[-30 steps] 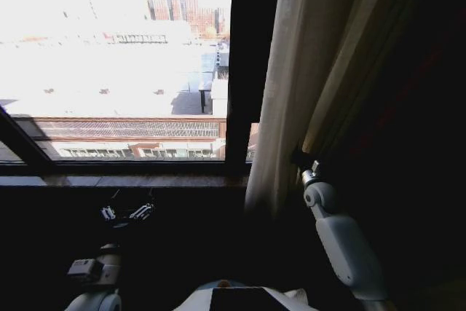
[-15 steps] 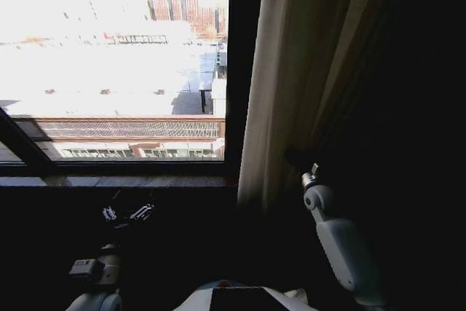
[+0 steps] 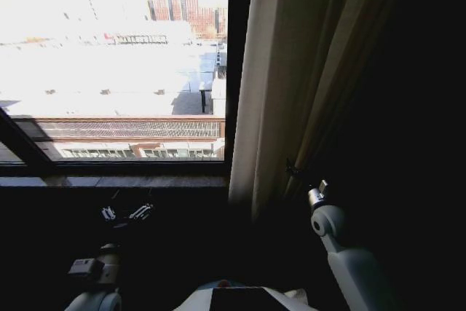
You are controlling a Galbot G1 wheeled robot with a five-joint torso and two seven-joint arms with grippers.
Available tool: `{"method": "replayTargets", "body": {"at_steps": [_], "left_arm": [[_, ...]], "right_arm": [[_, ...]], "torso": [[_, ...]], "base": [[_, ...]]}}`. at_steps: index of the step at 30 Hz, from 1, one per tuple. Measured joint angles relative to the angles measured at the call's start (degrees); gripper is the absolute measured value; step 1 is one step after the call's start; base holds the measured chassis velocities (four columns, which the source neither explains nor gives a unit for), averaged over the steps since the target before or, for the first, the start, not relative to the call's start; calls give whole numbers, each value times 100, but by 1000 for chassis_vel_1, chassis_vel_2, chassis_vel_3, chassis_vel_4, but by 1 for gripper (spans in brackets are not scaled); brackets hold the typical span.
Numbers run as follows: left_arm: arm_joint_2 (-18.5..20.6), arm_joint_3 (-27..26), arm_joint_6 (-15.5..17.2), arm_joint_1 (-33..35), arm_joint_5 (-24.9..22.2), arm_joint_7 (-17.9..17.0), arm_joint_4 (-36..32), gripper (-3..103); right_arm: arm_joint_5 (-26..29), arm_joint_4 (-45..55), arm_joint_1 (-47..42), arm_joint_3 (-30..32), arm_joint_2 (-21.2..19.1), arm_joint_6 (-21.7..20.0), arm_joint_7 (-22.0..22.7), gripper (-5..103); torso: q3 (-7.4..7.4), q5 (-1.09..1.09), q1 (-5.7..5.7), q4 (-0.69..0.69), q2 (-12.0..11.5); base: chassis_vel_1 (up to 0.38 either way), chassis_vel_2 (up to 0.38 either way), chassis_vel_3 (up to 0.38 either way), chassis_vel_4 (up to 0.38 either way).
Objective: Open the curtains by pulling them apart, changing their state from closed to fully open.
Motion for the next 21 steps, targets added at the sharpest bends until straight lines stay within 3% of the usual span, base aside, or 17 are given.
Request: {"method": "replayTargets", "body": {"at_steps": [6,11,21], "left_arm": [[161,28,225,-181,-30,0,40,100],[363,72,432,-355,-90,0,98,100],[655,-40,561,-371,-312,1,114,100]], "right_arm": [[-340,497,-461,-38,149,5,64,100],[-801,357,-423,-115,179,104,60,100],[-1051,130,-408,-287,335,150,58,100]], "torso": [[0,-1,-1,-2,0],[1,0,0,-1,0],[1,1,0,0,0]], "base": [[0,0,0,0],[0,0,0,0],[18,18,-22,-24]]}}
